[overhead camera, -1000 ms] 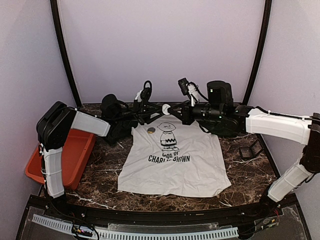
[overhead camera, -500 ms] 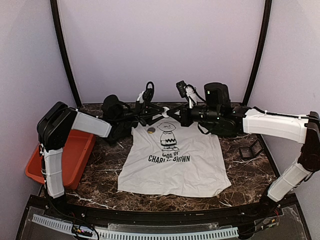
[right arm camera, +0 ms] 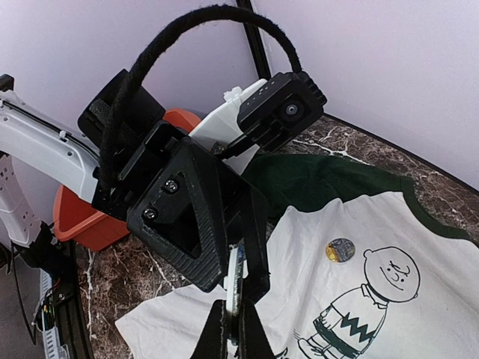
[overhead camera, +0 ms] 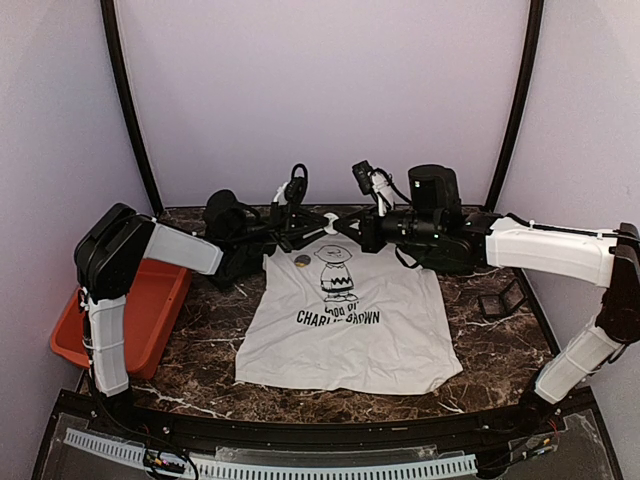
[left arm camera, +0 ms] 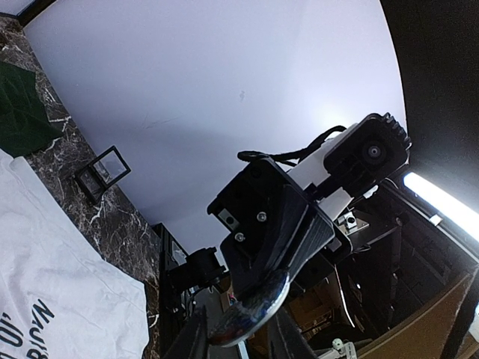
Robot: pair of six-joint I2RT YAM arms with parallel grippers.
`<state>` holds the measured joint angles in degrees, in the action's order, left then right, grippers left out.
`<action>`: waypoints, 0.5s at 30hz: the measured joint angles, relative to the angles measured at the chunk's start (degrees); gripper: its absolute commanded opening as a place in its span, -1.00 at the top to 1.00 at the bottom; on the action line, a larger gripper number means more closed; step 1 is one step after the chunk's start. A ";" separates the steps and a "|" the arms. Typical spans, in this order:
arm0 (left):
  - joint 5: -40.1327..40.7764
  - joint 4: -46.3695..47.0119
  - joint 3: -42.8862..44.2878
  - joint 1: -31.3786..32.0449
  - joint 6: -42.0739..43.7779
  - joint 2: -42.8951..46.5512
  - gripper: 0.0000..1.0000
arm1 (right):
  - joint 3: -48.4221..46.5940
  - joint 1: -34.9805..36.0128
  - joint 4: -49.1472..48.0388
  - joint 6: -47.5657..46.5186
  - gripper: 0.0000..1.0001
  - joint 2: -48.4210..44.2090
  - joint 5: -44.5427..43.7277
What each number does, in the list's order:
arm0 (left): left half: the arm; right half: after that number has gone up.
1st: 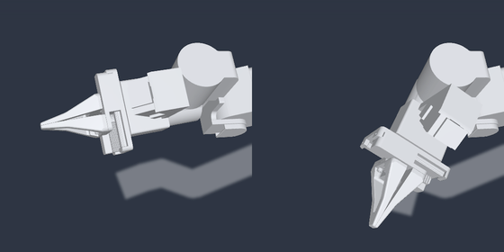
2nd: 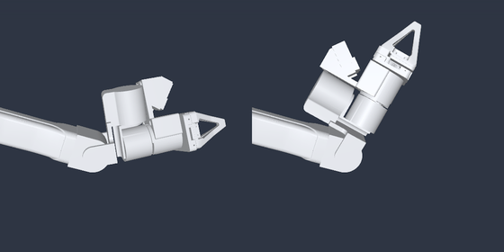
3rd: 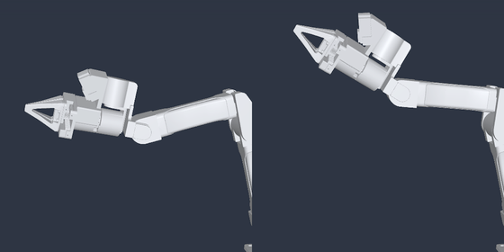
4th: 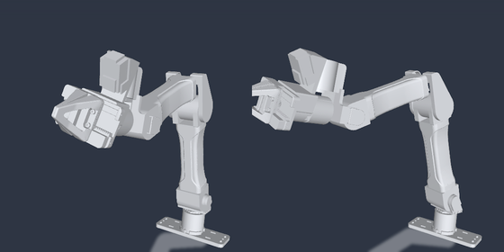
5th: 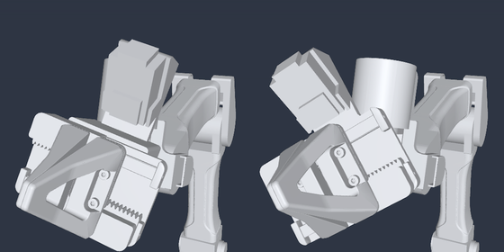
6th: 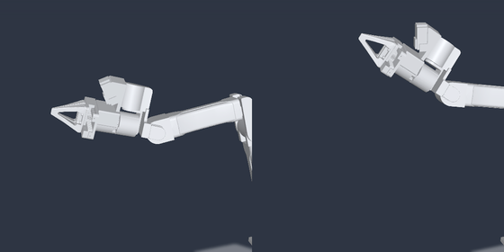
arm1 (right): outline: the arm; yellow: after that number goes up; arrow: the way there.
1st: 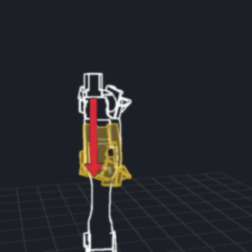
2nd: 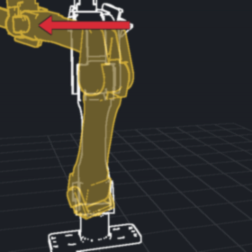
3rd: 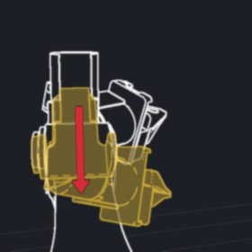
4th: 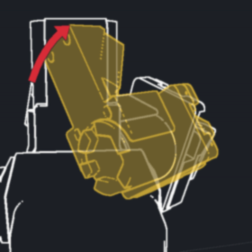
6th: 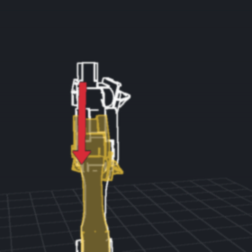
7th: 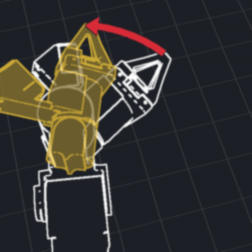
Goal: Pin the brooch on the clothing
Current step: Open the brooch at the center of the board.
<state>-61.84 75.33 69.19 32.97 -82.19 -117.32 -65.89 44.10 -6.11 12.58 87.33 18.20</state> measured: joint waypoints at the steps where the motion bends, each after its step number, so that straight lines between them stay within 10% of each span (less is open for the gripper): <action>1: 0.00 0.00 0.00 0.00 0.00 -0.02 0.47 | 0.00 0.00 0.02 0.00 1.00 0.00 0.00; 15: -0.04 0.00 -0.02 0.00 0.04 -0.04 0.59 | -0.02 0.00 0.04 0.11 1.00 -0.22 0.04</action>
<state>-61.89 75.33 69.17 32.97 -82.15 -117.36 -65.91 44.10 -6.07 12.69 87.11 18.24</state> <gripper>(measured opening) 0.232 0.020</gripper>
